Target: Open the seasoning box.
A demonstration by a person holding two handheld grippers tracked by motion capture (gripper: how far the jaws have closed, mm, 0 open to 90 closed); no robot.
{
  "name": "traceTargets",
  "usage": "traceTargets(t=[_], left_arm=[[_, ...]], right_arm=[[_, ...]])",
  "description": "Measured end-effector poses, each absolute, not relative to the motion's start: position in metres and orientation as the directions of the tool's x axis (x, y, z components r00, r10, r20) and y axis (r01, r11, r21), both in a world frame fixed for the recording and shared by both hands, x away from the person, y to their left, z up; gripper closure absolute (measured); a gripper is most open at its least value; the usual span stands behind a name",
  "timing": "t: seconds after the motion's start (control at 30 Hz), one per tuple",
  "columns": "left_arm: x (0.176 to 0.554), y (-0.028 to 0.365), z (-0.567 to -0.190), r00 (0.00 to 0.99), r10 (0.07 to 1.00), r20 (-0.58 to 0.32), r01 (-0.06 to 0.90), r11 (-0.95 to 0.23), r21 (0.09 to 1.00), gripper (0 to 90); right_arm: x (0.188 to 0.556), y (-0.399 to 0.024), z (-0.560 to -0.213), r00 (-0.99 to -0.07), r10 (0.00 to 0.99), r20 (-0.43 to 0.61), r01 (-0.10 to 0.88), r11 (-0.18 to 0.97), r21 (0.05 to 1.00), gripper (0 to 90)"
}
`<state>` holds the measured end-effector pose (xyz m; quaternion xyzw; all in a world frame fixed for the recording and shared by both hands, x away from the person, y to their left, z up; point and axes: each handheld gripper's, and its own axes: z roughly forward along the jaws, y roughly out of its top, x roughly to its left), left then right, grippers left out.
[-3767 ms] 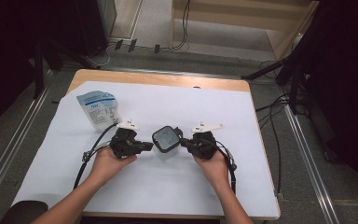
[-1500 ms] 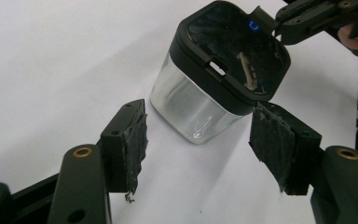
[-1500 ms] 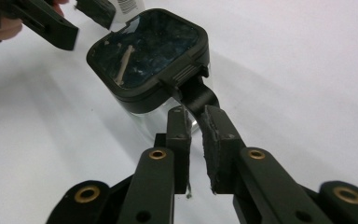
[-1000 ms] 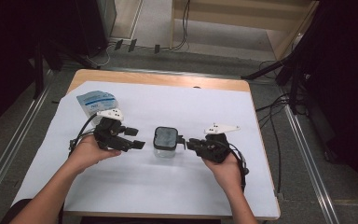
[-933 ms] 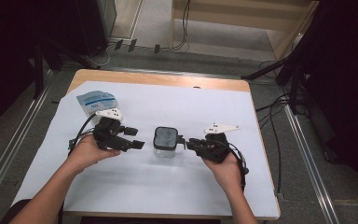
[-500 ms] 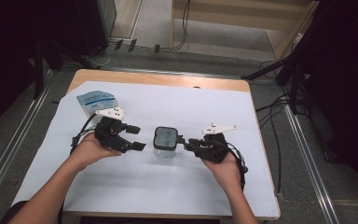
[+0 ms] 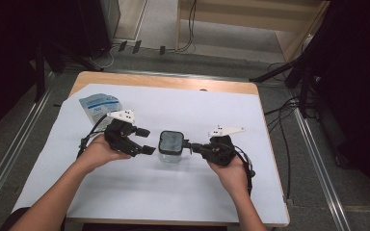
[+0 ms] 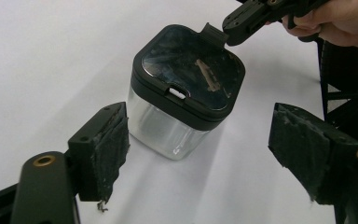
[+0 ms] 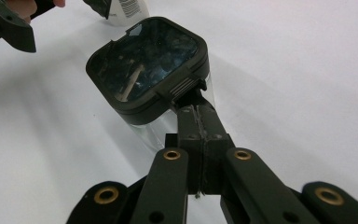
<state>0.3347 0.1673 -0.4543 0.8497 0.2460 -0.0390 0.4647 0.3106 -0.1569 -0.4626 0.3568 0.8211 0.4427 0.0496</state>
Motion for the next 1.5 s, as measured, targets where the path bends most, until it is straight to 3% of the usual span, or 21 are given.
traceTargets(t=[0.33, 0.8, 1.5], left_arm=[[0.343, 0.154, -0.458, 0.885, 0.365, -0.290, 0.446, -0.486, 0.751, 14.1], [0.352, 0.140, -0.459, 0.957, 0.249, -0.148, 0.273, -0.608, 0.745, 13.1], [0.366, 0.128, -0.486, 0.961, 0.206, -0.183, 0.271, -0.598, 0.754, 13.6]], right_arm=[[0.314, -0.160, -0.465, -0.727, 0.641, 0.247, 0.564, 0.351, 0.748, 90.0], [0.315, -0.159, -0.471, -0.724, 0.637, 0.266, 0.580, 0.354, 0.734, 90.0], [0.314, -0.159, -0.476, -0.712, 0.642, 0.284, 0.597, 0.341, 0.726, 90.0]])
